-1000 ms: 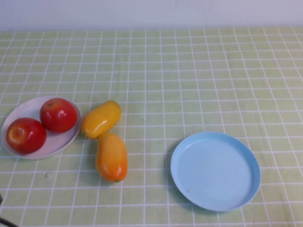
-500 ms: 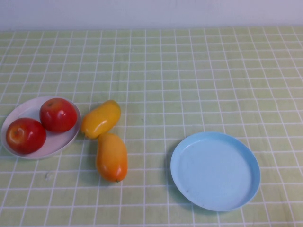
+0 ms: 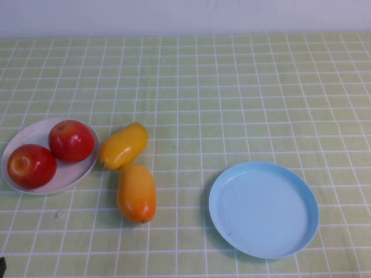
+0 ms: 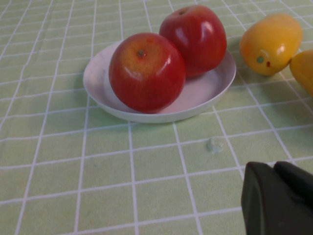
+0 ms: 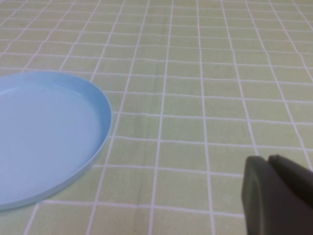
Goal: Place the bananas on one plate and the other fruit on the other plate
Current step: Put another type of fruit in the right plate
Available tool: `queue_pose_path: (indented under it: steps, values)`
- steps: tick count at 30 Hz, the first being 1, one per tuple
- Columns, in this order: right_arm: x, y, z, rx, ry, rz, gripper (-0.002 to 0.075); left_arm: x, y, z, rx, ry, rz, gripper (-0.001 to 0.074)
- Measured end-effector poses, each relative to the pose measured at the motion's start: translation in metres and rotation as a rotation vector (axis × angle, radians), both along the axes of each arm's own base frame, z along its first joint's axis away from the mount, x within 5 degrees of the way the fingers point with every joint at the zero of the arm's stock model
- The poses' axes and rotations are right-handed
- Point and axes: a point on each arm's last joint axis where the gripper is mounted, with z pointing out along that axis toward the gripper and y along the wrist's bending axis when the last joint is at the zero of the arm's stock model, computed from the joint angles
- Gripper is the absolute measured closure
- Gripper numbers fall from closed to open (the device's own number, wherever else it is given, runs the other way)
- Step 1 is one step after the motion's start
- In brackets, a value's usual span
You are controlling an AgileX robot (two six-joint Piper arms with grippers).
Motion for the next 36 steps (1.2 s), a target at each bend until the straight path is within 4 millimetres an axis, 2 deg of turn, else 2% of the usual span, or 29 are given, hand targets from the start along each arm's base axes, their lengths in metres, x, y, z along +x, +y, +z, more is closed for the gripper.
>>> queue_pose_path:
  steps: [20,22,28,32,34,36]
  values:
    - [0.000,0.000,0.001,0.004,-0.011,-0.001,0.0743,0.000,0.000,0.000,0.002,0.001,-0.001,0.0731]
    - [0.002,0.001,0.005,0.071,-0.057,-0.007,0.0742,0.000,0.000,0.000,0.002,0.001,-0.001,0.0731]
    - [0.004,0.001,0.024,0.464,-0.217,-0.064,0.0743,0.000,0.000,0.000,0.002,0.001,-0.001,0.0731]
    - [0.004,-0.003,0.031,0.561,-0.281,-0.099,0.0742,0.000,0.000,0.000,0.002,0.001,-0.001,0.0731]
    - [0.004,-0.001,0.029,0.604,-0.253,-0.093,0.0743,0.000,0.000,0.000,0.002,0.001,-0.001,0.0731]
    - [0.003,0.004,0.036,0.630,-0.194,-0.051,0.0743,0.000,0.000,0.000,0.003,0.001,-0.001,0.0731]
